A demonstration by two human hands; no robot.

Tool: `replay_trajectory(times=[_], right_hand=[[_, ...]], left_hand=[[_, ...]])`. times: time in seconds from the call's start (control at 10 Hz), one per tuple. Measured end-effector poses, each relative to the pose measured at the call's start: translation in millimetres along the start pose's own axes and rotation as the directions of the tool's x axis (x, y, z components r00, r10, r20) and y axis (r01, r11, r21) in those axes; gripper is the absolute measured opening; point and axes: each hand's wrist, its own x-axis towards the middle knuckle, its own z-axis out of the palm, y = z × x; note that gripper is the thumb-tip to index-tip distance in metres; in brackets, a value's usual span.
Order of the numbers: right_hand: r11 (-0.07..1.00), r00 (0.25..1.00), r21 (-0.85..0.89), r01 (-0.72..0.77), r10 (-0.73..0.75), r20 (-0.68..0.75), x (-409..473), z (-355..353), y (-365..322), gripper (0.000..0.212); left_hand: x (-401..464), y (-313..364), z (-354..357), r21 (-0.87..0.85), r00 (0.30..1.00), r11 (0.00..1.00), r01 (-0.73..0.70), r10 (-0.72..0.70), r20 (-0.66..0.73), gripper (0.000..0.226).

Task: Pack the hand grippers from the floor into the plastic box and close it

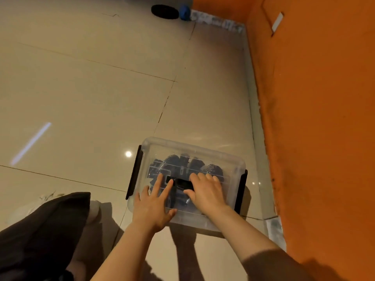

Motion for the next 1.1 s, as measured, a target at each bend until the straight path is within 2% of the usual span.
replay_trajectory(times=[0.1,0.2,0.3,0.4,0.5,0.6,0.9,1.0,1.1], right_hand=[[0.987,0.989,0.063,-0.146,0.146,0.015,-31,2,21,0.041],[0.951,0.958,0.112,-0.288,0.287,0.024,-63,3,43,0.043],[0.889,0.899,0.133,-0.438,0.436,0.049,-105,10,68,0.046],[0.806,0.820,0.153,-0.572,0.569,0.067,-148,21,85,0.047],[0.705,0.728,0.201,-0.680,0.682,0.074,-187,27,93,0.047],[0.589,0.620,0.222,-0.777,0.776,0.110,-216,32,99,0.048],[0.540,0.591,0.281,-0.793,0.794,0.142,-236,38,95,0.049],[0.545,0.604,0.286,-0.788,0.774,0.190,-234,36,98,0.050],[0.579,0.637,0.296,-0.760,0.753,0.163,-243,37,102,0.052]], left_hand=[[-3,35,6,-0.037,0.997,0.997,-0.062,0.064,0.043,0.088],[-5,67,15,0.000,0.983,0.989,-0.148,0.147,0.112,0.101],[-11,102,28,0.052,0.959,0.968,-0.247,0.236,0.155,0.106],[-15,130,40,0.021,0.914,0.930,-0.366,0.355,0.195,0.105],[-21,151,58,0.029,0.828,0.851,-0.525,0.502,0.251,0.107],[-35,169,73,0.039,0.750,0.780,-0.625,0.586,0.305,0.112],[-58,181,74,0.119,0.758,0.775,-0.621,0.555,0.343,0.112],[-58,181,70,0.099,0.760,0.786,-0.610,0.545,0.355,0.110],[-57,184,57,0.025,0.759,0.796,-0.605,0.567,0.321,0.097]])
